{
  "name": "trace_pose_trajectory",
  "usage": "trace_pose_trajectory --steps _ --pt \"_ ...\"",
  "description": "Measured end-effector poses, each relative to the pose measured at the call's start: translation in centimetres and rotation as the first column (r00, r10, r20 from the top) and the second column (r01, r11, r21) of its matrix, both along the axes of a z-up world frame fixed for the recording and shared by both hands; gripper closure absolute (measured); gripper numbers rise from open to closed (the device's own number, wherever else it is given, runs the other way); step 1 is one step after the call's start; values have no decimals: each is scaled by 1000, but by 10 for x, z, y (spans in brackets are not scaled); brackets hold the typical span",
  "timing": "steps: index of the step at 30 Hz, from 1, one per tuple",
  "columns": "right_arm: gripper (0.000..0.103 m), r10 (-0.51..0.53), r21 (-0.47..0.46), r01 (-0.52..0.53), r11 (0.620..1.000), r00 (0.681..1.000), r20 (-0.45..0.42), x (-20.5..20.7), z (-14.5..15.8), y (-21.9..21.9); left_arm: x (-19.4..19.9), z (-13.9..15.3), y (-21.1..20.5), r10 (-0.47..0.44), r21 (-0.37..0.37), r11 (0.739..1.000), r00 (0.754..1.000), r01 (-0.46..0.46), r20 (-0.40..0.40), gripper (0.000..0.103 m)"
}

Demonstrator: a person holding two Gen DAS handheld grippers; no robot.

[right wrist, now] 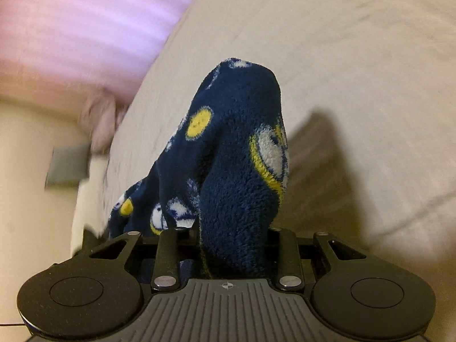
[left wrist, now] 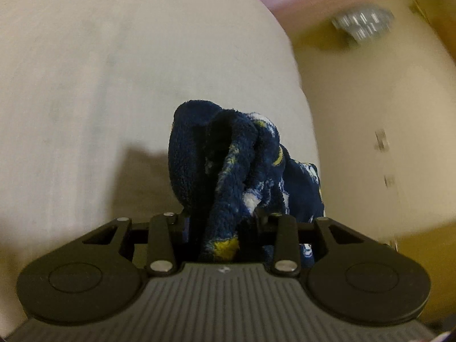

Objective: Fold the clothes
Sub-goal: 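Lift the folded pants off the bed with both grippers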

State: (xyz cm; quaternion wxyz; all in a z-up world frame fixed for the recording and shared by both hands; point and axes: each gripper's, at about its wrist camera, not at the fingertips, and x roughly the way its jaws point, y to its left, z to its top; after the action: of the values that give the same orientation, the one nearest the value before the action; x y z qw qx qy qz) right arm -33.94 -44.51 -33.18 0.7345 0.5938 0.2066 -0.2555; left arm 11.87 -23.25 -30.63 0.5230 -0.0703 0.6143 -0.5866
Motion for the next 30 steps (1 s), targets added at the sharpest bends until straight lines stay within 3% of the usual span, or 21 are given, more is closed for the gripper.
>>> trace_pose_trajectory --steps 3,5,12,15,20,24,30 --pt "73 -131 -21 131 991 991 1 -46 -10 54 -37 2 -62 -119 -24 993 993 119 -15 71" --pt "73 -214 -37 214 976 977 0 -80 -13 67 -73 -1 -101 -198 -35 980 980 197 -23 71" --pt "73 -437 -70 436 897 900 3 -205 -22 32 -218 -16 -231 -394 -79 917 919 391 -28 71" --pt "73 -482 -85 481 873 876 4 -244 -24 -4 -280 -31 -257 -444 -95 893 896 441 -13 71" --pt "73 -518 -110 517 849 855 25 -298 -32 -85 -353 -47 -301 -469 -133 874 883 467 16 71" --pt "73 -511 -132 513 848 858 49 -318 -33 -136 -391 -53 -342 -466 -151 871 884 467 49 71" --pt "72 -508 -105 517 849 855 104 -338 -59 -193 -418 -51 -394 -455 -166 869 884 467 104 70"
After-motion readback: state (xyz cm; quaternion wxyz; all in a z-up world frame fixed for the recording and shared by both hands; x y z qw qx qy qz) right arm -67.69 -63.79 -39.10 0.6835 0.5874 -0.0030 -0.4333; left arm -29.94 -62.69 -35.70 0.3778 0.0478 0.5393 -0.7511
